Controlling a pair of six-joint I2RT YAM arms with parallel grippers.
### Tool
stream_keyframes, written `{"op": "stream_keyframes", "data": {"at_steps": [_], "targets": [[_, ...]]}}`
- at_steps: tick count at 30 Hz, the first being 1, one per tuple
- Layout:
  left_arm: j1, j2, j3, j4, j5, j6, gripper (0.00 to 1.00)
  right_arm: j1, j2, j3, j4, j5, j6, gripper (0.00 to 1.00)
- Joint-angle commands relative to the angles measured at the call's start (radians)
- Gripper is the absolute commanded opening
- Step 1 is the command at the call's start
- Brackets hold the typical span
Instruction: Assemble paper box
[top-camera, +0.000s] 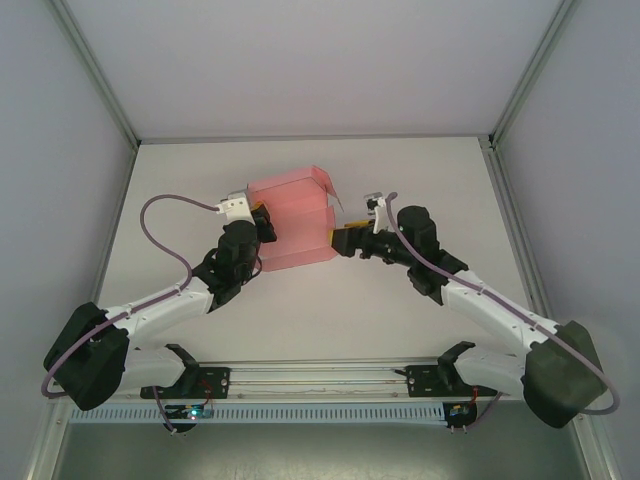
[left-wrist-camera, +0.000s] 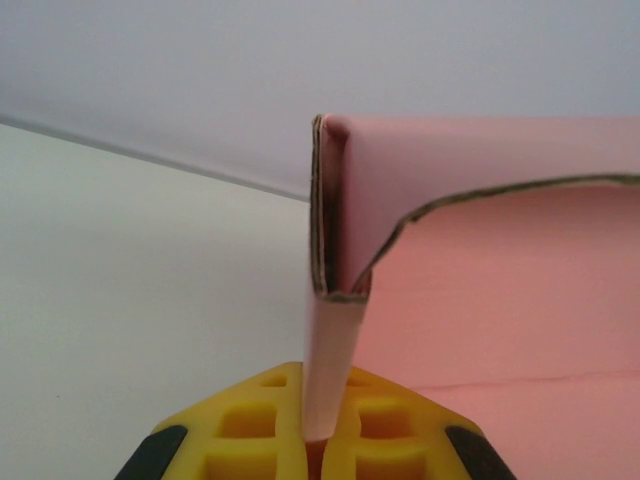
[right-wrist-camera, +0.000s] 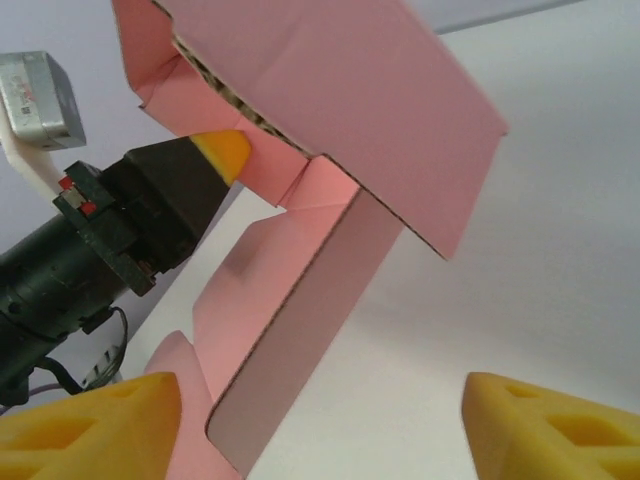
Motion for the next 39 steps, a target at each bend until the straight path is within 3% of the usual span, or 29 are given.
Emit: {"op": "stream_keyframes", "data": {"at_steps": [1, 5, 8, 18, 22, 25, 26, 28, 30, 31, 34, 37, 39], "targets": [[-0.01, -0.002, -0.002, 0.097, -0.015, -0.018, 0.0, 0.016, 0.01, 0.032, 0.112, -0.033, 0.07, 0.6], [-0.009, -0.013, -0.039, 0.159, -0.049, -0.053, 0.0, 0.006, 0.011, -0.036, 0.288, -0.046, 0.181, 0.16], [-0.007, 0.002, -0.052, 0.217, -0.062, -0.07, 0.0, 0.005, 0.013, -0.077, 0.488, -0.119, 0.298, 0.0], [-0.008, 0.113, -0.068, 0.491, -0.053, -0.142, 0.0, 0.04, 0.006, -0.119, 0.783, -0.082, 0.604, 0.0], [-0.007, 0.112, -0.039, 0.47, -0.031, -0.135, 0.0, 0.035, 0.001, -0.124, 0.768, -0.086, 0.635, 0.0], [-0.006, 0.103, -0.043, 0.475, -0.025, -0.131, 0.0, 0.027, -0.027, -0.122, 0.642, -0.074, 0.559, 0.0], [-0.006, 0.095, -0.044, 0.464, -0.017, -0.122, 0.0, 0.019, -0.053, -0.114, 0.541, -0.071, 0.479, 0.06], [-0.006, 0.066, -0.042, 0.396, 0.0, -0.106, 0.0, 0.0, -0.128, -0.071, 0.207, 0.004, 0.278, 0.33], [-0.007, 0.022, -0.033, 0.287, 0.015, -0.075, 0.0, -0.018, -0.214, -0.029, -0.137, 0.182, 0.063, 0.41], [-0.007, 0.0, -0.031, 0.238, 0.031, -0.054, 0.0, -0.034, -0.253, -0.027, -0.225, 0.23, -0.021, 0.48], [-0.004, -0.07, -0.026, 0.083, 0.084, 0.001, 0.0, -0.133, -0.383, -0.071, -0.305, 0.217, -0.197, 0.62], [-0.003, -0.126, -0.013, -0.079, 0.154, 0.012, 0.0, -0.293, -0.458, -0.088, -0.308, 0.206, -0.201, 0.63], [-0.004, -0.146, -0.005, -0.157, 0.208, 0.004, 0.0, -0.397, -0.423, -0.065, -0.298, 0.066, -0.24, 0.64]]}}
